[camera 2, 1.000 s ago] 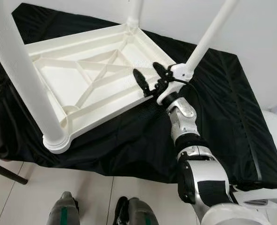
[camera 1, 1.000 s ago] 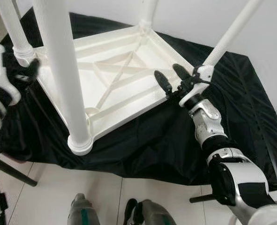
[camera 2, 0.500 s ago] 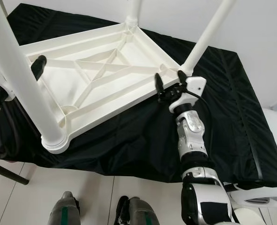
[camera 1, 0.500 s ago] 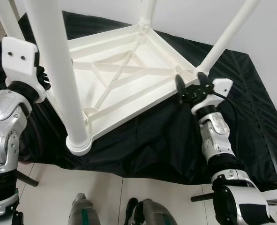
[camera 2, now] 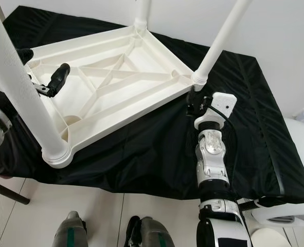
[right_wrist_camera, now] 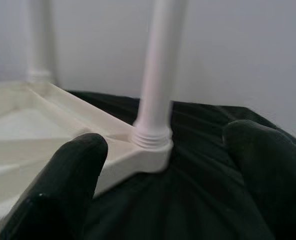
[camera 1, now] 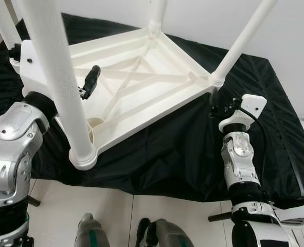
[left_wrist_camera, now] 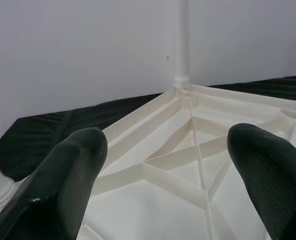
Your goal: Building children table
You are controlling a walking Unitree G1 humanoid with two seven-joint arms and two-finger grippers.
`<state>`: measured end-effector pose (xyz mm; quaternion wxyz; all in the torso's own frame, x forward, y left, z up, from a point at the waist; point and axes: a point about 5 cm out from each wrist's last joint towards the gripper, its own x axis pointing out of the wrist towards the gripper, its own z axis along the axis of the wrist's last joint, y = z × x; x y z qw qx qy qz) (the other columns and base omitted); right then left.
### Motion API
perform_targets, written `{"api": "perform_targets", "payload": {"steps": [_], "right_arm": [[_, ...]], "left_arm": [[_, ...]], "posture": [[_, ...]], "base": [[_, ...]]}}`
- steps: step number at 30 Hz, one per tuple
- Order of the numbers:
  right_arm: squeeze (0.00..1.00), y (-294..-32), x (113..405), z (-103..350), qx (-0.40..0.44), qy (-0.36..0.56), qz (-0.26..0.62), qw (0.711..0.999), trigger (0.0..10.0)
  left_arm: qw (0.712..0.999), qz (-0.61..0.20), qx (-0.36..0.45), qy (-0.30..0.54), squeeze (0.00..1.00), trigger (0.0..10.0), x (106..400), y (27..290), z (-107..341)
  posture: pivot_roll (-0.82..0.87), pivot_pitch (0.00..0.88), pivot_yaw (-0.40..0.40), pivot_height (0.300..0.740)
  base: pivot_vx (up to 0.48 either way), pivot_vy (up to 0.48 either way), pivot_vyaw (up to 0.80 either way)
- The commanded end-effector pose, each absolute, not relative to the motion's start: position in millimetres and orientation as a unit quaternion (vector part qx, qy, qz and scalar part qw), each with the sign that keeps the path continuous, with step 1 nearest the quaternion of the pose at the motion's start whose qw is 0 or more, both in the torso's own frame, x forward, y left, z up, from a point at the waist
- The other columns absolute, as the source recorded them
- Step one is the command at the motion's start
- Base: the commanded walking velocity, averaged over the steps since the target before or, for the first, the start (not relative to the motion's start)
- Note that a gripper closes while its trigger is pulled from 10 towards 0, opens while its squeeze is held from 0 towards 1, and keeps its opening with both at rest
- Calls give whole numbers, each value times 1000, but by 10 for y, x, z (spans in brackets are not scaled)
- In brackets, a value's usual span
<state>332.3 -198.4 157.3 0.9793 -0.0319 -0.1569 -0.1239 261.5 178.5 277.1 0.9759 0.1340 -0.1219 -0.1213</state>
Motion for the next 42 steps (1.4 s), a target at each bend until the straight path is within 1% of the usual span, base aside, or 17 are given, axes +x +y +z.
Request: {"api": "perform_targets", "payload": {"steps": [1,10,14,18,19,22,25,30,32,35,37,42], "right_arm": [[0,-2057,3316,1493,-47,-130,-159,977,10000],[0,-2036,3332,1392,-53,-86,-197,975,10000],[0,-1986,3335,1235,-40,-38,-230,972,10000],[0,-1969,3339,1197,-34,-26,-236,971,10000],[0,-1959,3361,1173,-29,-14,-244,969,10000],[0,-1955,3369,1167,-28,-9,-247,969,10000],[0,-1927,3476,1210,-16,-9,-248,969,10000],[0,-1913,3570,1275,-9,-10,-246,969,10000],[0,-1933,3639,1328,-6,-8,-245,970,10000],[0,-1939,3659,1345,-6,-8,-243,970,10000],[0,-1974,3712,1388,-4,-5,-245,970,10000],[0,-2005,3768,1428,-7,-2,-244,970,10000]], "left_arm": [[978,-104,135,-118,0,10000,2563,1740,2765],[978,-105,136,-114,0,10000,2508,1675,2829],[978,-112,133,-112,0,10000,2499,1558,2903],[978,-120,135,-107,0,10000,2494,1524,2902],[976,-133,143,-98,0,10000,2483,1481,2888],[975,-136,145,-95,0,10000,2477,1467,2885],[973,-157,146,-88,0,10000,2456,1417,2878],[972,-168,145,-79,0,10000,2437,1370,2872],[971,-173,147,-75,0,10000,2420,1340,2859],[971,-173,146,-74,0,10000,2418,1335,2856],[971,-178,143,-69,0,10000,2393,1314,2849],[970,-183,146,-63,0,10000,2371,1295,2837]], "posture": [[187,89,-152,740],[197,99,-148,740],[208,113,-134,740],[213,117,-131,740],[217,119,-126,740],[217,119,-126,740],[221,129,-117,740],[217,140,-113,740],[213,157,-115,740],[213,157,-115,740],[208,184,-117,740],[209,208,-121,740]], "base": [[0,0,0],[0,0,0],[0,0,0],[0,0,0],[0,0,0],[0,0,0],[0,0,0],[0,0,0],[0,0,0],[0,0,0],[0,0,0],[0,0,0]]}}
